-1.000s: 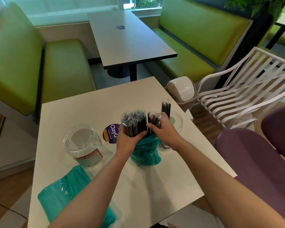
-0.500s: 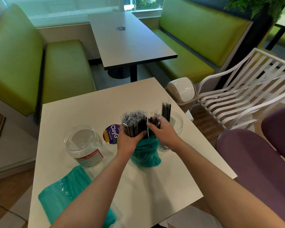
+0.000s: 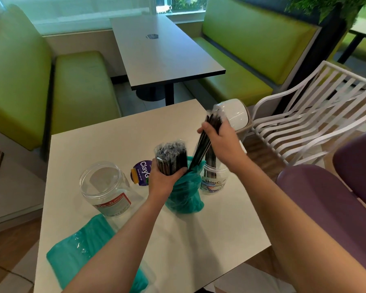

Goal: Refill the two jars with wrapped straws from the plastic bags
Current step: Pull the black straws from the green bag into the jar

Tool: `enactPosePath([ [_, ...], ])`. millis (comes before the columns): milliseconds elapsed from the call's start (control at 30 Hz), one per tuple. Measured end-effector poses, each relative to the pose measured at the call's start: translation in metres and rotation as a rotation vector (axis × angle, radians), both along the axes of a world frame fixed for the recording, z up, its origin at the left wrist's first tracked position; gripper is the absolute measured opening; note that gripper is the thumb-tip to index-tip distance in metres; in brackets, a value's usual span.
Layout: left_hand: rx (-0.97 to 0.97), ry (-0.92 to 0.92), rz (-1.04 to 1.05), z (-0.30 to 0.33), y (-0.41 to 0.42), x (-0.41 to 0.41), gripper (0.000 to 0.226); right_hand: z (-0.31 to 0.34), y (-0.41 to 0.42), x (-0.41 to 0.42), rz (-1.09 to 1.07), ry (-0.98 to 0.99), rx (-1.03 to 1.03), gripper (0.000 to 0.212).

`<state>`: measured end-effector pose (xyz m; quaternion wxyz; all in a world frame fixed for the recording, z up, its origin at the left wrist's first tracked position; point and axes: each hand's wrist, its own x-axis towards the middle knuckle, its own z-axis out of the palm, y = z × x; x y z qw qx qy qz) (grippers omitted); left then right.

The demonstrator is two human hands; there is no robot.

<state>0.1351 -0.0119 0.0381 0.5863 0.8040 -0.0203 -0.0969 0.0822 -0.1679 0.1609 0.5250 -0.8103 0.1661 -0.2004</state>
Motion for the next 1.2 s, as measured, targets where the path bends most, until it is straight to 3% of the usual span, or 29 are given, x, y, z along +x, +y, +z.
enactPosePath([
  [167,-0.017,0.018,0.003,0.0,0.0,0.001,0.081,0.035,-0.025,0.005,-0.121,-0.135,0.094,0.032],
  [267,-0.011,0.018,0.018,0.0,-0.001,0.002,0.081,0.051,-0.038,0.003,-0.214,-0.178,0.015,0.022],
  [767,-0.061,0.026,0.03,0.004,-0.002,0.001,0.08,-0.056,-0.03,0.023,-0.19,0.411,-0.145,0.045],
  [967,-0.06,0.031,0.03,0.0,0.001,0.002,0.078,-0.072,-0.023,0.026,-0.232,0.421,-0.152,0.045],
  [1067,-0.074,0.034,0.021,0.001,0.002,0.002,0.074,-0.074,-0.022,0.024,-0.254,0.358,-0.039,0.055],
  [1200,-0.093,0.047,0.001,0.005,0.004,0.0,0.072,-0.078,-0.018,0.019,-0.262,0.327,-0.068,0.063],
])
